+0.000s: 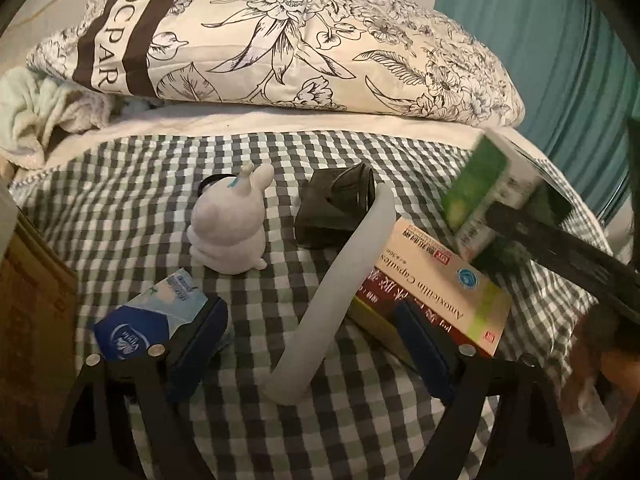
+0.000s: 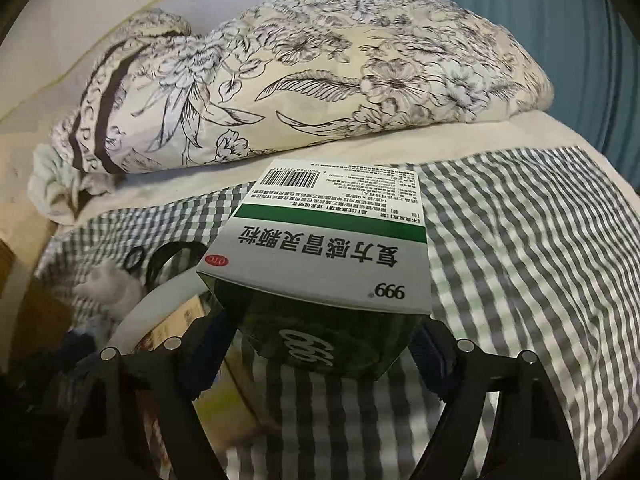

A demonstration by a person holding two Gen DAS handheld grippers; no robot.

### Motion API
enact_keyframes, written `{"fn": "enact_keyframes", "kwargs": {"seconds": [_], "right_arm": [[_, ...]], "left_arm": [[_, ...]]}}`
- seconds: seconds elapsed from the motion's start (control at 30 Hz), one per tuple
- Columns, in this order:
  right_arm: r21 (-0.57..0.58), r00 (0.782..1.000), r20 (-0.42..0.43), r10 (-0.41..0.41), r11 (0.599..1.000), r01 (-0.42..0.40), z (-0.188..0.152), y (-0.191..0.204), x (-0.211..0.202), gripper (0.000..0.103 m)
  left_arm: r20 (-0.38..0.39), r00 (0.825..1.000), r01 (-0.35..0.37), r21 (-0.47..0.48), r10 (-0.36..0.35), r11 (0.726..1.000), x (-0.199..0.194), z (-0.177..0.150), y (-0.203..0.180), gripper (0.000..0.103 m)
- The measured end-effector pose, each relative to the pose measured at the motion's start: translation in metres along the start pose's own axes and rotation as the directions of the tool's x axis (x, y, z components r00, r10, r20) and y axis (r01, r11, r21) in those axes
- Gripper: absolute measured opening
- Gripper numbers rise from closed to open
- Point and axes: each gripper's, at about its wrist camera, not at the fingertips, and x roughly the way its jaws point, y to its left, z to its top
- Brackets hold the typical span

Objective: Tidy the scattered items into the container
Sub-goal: 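Grasp the white plastic tube with the left tool while the right tool grasps the green medicine box, then carry the white tube and green medicine box over the cardboard box with both tools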

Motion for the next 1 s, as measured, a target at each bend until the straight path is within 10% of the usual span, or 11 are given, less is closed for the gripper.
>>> {"fn": "enact_keyframes", "kwargs": {"seconds": [0.13, 0.43, 0.5, 1.0], "right_arm": [[0.051, 0.997, -0.005, 0.078, 0.996, -0.078, -0.010, -0.015, -0.022, 0.080], [0.035, 0.994, 0.024, 0.103, 0.994, -0.103, -0.007, -0.019, -0.052, 0.080], [0.026, 0.994, 0.024, 0.103, 0.994, -0.104, -0.007, -0.018, -0.056, 0.080], [-0.004, 0.991, 0.039, 0.130, 0.992, -0.129, -0.018, -0.017, -0.100, 0.080]], "left_arm": [[-0.016, 0.998, 0.058, 0.036, -0.058, 0.998, -0.004, 0.001, -0.006, 0.031], [-0.089, 0.995, -0.024, 0.116, 0.035, 0.993, 0.006, -0.017, -0.012, 0.029], [-0.080, 0.996, -0.016, 0.089, 0.024, 0.996, -0.001, -0.016, -0.010, 0.011], [-0.075, 0.991, 0.102, -0.054, -0.106, 0.993, -0.073, -0.048, -0.033, 0.010]]}}
